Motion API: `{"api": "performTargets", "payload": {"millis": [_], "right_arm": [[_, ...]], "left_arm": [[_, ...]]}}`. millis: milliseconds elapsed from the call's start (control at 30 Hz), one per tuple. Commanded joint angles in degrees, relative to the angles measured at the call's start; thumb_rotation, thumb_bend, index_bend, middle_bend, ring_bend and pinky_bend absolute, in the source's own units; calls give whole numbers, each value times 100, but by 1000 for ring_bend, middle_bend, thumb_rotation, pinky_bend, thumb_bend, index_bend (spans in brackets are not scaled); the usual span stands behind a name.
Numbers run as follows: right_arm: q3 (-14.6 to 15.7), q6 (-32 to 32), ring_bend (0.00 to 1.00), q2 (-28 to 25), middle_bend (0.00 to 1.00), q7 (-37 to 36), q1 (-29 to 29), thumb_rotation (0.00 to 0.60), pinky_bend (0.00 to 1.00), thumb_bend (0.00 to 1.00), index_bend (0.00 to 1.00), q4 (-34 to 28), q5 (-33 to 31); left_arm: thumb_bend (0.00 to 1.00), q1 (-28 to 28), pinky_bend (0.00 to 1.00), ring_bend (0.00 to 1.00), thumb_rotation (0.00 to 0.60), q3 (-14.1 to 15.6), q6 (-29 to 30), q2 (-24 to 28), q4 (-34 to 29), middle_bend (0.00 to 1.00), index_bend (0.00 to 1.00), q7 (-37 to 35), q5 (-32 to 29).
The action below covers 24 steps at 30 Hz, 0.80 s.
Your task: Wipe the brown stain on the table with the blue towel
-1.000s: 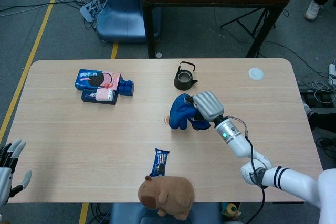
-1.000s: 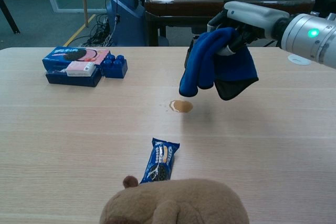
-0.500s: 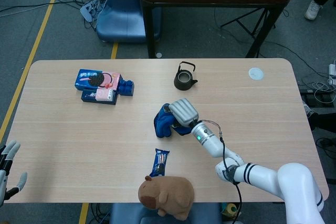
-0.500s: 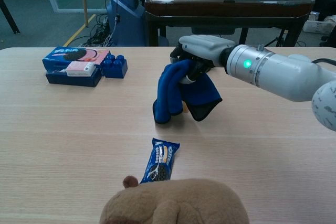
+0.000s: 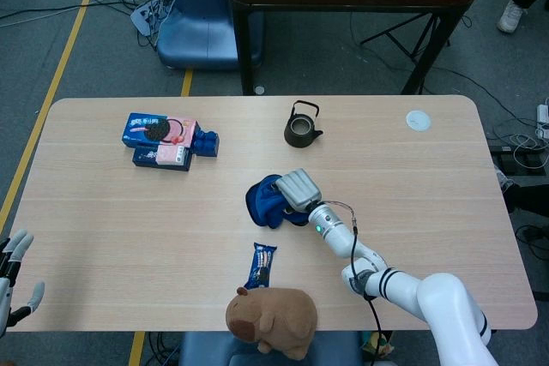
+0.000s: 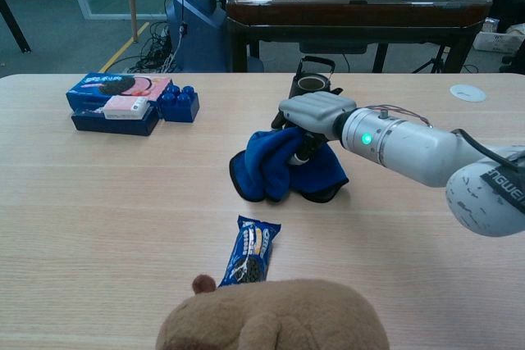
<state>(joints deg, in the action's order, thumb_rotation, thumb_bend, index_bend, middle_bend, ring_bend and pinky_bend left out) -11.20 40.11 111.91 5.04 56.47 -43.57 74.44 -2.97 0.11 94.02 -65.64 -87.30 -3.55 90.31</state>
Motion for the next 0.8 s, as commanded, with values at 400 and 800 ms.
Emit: {"api": "performTargets", "payload": {"millis": [400,800], "right_arm": [[-116,-308,657,157,661,260,16,600,885,756,821,751,-304],[-312,-500,661,185,663,395,55,600,885,756,822,1270,-565]], "left_arm": [[358,21,49,40,600,-6,-62,-48,65,47,71,-32,-20],[359,26,48,40,600,-10,-83,-67,99,47,71,-62,-33]]}}
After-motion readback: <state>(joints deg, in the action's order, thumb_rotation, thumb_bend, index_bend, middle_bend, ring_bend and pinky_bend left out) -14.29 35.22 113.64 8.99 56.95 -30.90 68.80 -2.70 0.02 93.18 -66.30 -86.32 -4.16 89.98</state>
